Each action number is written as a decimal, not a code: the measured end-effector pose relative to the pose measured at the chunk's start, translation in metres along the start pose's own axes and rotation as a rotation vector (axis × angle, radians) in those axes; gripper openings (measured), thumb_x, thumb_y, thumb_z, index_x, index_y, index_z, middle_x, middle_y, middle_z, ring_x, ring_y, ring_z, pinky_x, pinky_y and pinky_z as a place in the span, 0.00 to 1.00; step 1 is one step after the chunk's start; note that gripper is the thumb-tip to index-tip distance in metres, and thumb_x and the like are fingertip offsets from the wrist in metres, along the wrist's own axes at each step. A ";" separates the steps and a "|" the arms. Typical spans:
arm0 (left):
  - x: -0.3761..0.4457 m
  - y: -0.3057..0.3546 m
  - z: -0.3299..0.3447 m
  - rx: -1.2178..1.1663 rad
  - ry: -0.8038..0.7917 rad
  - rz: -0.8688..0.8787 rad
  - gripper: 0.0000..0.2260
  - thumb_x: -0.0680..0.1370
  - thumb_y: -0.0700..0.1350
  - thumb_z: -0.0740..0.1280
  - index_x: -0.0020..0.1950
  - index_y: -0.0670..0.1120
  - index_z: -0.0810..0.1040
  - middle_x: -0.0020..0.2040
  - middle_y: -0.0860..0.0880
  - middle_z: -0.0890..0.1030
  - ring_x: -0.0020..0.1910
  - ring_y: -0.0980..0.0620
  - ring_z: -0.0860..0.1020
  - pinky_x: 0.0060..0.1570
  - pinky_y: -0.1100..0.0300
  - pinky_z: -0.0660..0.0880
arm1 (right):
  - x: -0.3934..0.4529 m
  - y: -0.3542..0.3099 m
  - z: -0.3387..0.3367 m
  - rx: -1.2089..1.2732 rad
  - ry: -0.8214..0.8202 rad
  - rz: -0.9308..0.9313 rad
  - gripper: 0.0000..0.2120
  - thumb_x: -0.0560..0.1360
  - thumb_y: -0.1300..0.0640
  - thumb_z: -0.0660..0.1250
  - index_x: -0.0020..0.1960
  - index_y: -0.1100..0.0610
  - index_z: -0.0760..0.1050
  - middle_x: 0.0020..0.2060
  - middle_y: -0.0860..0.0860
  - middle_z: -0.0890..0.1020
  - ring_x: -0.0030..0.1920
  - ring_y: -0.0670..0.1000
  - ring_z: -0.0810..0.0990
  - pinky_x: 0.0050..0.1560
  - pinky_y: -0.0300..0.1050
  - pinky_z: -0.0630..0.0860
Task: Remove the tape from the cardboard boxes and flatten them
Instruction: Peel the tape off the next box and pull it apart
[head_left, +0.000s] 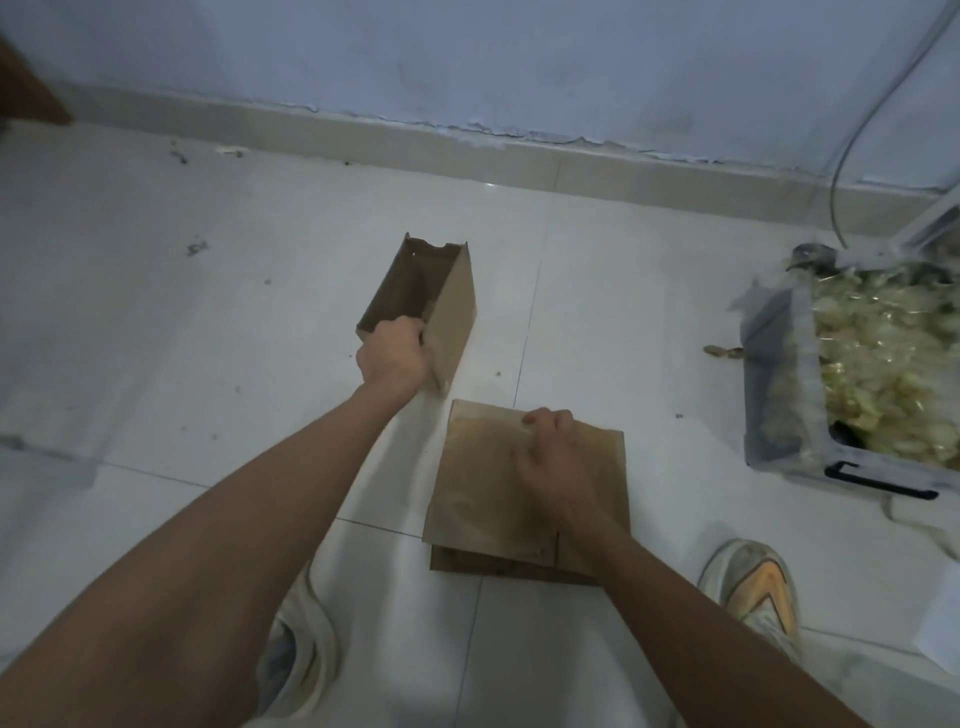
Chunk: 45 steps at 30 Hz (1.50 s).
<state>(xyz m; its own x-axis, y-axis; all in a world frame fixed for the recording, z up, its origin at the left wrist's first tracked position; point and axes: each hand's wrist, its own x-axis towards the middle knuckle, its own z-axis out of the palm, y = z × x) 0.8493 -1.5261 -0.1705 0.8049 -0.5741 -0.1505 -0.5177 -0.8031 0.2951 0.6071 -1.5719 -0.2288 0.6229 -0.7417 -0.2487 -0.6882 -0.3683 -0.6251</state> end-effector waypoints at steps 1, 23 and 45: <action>-0.001 -0.002 -0.008 -0.054 0.001 -0.022 0.09 0.78 0.41 0.65 0.38 0.50 0.76 0.39 0.47 0.81 0.41 0.43 0.81 0.42 0.53 0.80 | 0.000 -0.005 -0.005 0.081 0.005 0.009 0.17 0.81 0.53 0.66 0.69 0.50 0.70 0.64 0.48 0.70 0.61 0.49 0.73 0.57 0.46 0.76; -0.172 -0.001 -0.286 -0.469 -0.326 0.266 0.31 0.74 0.58 0.78 0.72 0.52 0.71 0.66 0.46 0.79 0.55 0.46 0.85 0.57 0.46 0.82 | -0.090 -0.111 -0.207 0.983 -0.199 -0.003 0.47 0.70 0.51 0.83 0.78 0.45 0.57 0.65 0.52 0.81 0.60 0.52 0.85 0.56 0.59 0.85; -0.241 0.043 -0.287 0.235 0.072 0.868 0.56 0.62 0.80 0.65 0.82 0.53 0.55 0.68 0.53 0.70 0.62 0.52 0.69 0.64 0.50 0.69 | -0.205 -0.150 -0.288 -0.075 0.041 -0.764 0.28 0.75 0.44 0.76 0.73 0.37 0.73 0.80 0.44 0.57 0.80 0.46 0.62 0.69 0.58 0.77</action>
<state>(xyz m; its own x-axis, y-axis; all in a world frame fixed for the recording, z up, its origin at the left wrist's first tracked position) 0.7164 -1.3766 0.1491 0.1153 -0.9885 0.0975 -0.9913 -0.1081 0.0756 0.4751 -1.5263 0.1289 0.9221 -0.2861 0.2606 -0.0969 -0.8226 -0.5603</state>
